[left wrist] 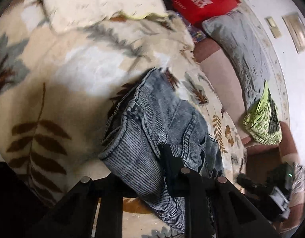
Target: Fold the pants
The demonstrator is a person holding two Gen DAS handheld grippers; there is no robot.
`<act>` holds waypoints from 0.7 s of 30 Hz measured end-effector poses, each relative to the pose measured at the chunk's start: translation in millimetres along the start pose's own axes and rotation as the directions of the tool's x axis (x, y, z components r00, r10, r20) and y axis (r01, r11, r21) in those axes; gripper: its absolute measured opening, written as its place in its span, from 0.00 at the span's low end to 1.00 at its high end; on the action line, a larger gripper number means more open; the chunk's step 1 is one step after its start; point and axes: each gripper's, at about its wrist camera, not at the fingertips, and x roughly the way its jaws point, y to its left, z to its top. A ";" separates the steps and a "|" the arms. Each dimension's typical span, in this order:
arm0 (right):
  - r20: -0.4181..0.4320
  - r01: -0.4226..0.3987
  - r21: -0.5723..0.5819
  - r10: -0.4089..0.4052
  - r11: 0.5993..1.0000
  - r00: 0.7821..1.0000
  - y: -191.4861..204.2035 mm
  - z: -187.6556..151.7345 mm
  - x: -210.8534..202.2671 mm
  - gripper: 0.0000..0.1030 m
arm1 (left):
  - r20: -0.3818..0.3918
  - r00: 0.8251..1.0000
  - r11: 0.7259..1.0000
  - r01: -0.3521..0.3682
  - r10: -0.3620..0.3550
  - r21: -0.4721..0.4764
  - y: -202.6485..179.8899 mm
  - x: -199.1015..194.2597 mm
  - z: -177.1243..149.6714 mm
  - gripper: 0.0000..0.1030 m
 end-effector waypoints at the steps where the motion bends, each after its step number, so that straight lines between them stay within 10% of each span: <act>1: 0.039 -0.010 0.019 0.010 1.000 0.999 -8.7 -5.6 -18.4 0.68 | 0.022 1.000 0.999 -0.006 0.006 0.033 -9.0 -4.4 -1.3 0.19; 10: 0.293 -0.027 0.218 -0.039 0.976 0.955 -122.9 -72.2 -139.9 0.68 | 0.187 0.982 0.915 -0.070 -0.006 0.397 -127.3 -40.1 -35.3 0.15; 21: 0.532 -0.215 0.367 -0.015 0.905 0.847 -214.6 -128.3 -220.2 0.68 | 0.008 1.000 0.565 0.010 -0.029 0.825 -264.5 11.1 -200.7 0.14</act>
